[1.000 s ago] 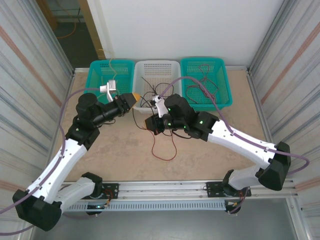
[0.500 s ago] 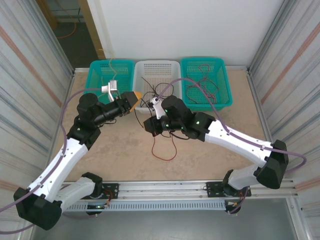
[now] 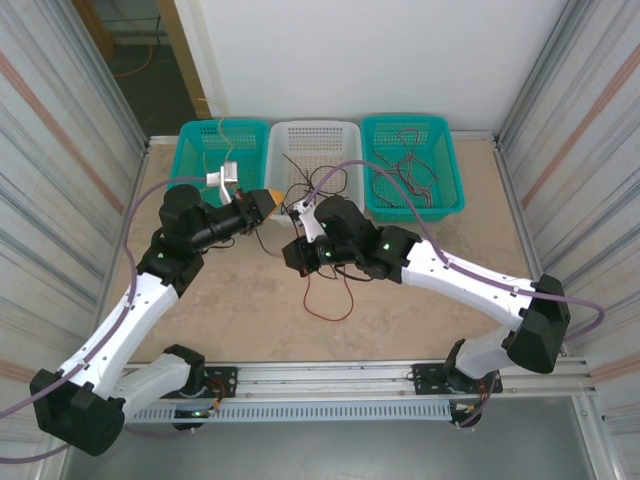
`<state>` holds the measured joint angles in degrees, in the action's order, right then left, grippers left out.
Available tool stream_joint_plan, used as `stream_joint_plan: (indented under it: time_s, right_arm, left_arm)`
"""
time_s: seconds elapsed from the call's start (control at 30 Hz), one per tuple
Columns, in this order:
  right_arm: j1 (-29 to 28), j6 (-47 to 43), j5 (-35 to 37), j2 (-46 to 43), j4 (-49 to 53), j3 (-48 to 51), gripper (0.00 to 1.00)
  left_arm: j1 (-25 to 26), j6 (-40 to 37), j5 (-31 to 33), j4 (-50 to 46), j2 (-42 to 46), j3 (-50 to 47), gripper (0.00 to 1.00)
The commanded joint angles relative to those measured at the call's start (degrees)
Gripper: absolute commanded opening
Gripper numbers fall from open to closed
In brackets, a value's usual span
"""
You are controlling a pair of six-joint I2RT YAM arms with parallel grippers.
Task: Untangle the cables
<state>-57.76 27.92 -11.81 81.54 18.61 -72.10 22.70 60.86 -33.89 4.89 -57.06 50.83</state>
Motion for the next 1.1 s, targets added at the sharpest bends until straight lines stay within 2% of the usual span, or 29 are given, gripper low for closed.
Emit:
stream_joint_plan:
  time_s: [0.0, 0.07, 0.23, 0.37, 0.43, 0.5, 0.57, 0.67, 0.73, 0.8, 0.93, 1.0, 1.07]
  right_arm:
    - [-0.2, 0.3, 0.2, -0.2, -0.7, 0.0, 0.00]
    - [-0.1, 0.4, 0.8, -0.7, -0.5, 0.2, 0.00]
    - [1.0, 2.1, 2.6, -2.9, -1.0, 3.1, 0.32]
    - [2.0, 3.2, 3.4, -4.6, -1.6, 6.3, 0.41]
    - [2.5, 3.5, 3.6, -5.3, -1.9, 7.9, 0.37]
    - [3.3, 4.1, 3.5, -5.6, -2.3, 9.9, 0.21]
    - [4.1, 4.7, 3.2, -5.6, -2.5, 11.3, 0.12]
    - [5.0, 5.4, 3.5, -5.0, -2.8, 13.0, 0.11]
    - [5.5, 6.0, 4.4, -4.7, -2.9, 14.2, 0.17]
    - [6.4, 7.0, 4.8, -4.3, -3.1, 15.4, 0.30]
    - [7.9, 8.7, 5.6, -5.8, -3.7, 17.8, 0.45]
    - [8.1, 9.3, 6.7, -7.6, -3.8, 19.2, 0.60]
    - [8.4, 9.9, 7.7, -9.8, -3.5, 20.5, 0.64]
  left_arm:
    - [-0.3, -2.5, 0.4, -3.7, 0.2, 2.0, 0.00]
    - [-0.4, -3.4, 0.8, -4.7, 0.3, 2.4, 0.00]
    - [-1.5, -4.5, 0.6, -5.1, 0.7, 3.0, 0.00]
    - [-2.0, -6.0, 0.3, -6.4, 0.6, 5.3, 0.00]
    - [-2.3, -6.5, 0.3, -7.0, 0.6, 6.6, 0.00]
    - [-2.9, -6.5, 0.2, -6.9, 0.5, 7.6, 0.00]
    - [-3.5, -6.3, -0.1, -6.3, 0.2, 8.5, 0.00]
    - [-4.2, -6.6, -0.4, -5.8, -1.1, 10.7, 0.00]
    - [-4.9, -7.0, -0.8, -5.9, -2.6, 12.9, 0.00]
    - [-5.7, -7.1, -1.2, -4.7, -4.4, 15.6, 0.00]
    - [-6.3, -8.1, -1.8, -3.5, -9.8, 22.7, 0.00]
    - [-6.3, -9.7, -1.4, -4.0, -13.0, 26.9, 0.00]
    - [-6.4, -11.5, -0.6, -4.4, -15.5, 30.1, 0.00]
